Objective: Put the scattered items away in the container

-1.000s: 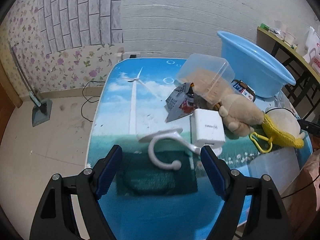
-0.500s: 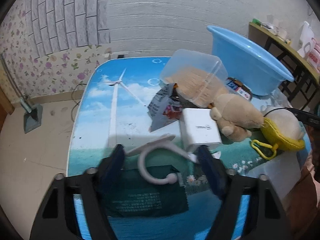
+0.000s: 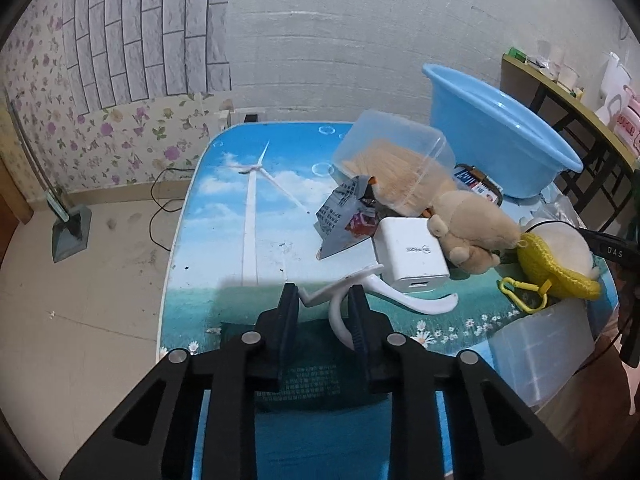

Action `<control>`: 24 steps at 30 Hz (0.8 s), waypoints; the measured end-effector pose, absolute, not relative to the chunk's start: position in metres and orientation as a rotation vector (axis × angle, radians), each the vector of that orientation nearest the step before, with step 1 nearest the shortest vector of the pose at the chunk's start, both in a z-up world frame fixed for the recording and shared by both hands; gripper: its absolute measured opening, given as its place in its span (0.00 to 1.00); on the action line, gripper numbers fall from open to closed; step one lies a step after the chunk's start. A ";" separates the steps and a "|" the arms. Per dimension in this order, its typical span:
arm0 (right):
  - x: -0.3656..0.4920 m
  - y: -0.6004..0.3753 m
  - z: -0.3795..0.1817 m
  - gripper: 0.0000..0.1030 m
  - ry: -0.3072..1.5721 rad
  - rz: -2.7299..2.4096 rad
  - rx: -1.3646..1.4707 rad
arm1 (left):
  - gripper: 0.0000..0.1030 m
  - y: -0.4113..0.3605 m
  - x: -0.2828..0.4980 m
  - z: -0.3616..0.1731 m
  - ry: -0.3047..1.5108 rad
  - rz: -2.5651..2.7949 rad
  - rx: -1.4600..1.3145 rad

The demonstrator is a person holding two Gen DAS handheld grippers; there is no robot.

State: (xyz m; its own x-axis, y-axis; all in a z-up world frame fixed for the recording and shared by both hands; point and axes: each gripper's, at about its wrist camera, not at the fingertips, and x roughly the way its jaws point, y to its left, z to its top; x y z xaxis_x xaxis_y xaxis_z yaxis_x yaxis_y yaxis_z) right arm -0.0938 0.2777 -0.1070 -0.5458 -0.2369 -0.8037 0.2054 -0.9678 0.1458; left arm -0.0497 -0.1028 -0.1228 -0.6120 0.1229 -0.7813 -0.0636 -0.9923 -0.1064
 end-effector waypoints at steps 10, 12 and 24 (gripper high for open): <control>-0.075 0.290 -0.089 0.22 -0.072 -2.571 1.231 | 0.20 -0.101 -0.034 -0.101 -0.062 2.778 -1.277; -0.073 0.295 -0.087 0.22 -0.082 -2.574 1.219 | 0.19 -0.102 -0.030 -0.097 -0.057 2.791 -1.268; -0.063 0.301 -0.069 0.22 -0.136 -2.578 1.127 | 0.11 -0.096 -0.015 -0.056 -0.030 2.836 -1.137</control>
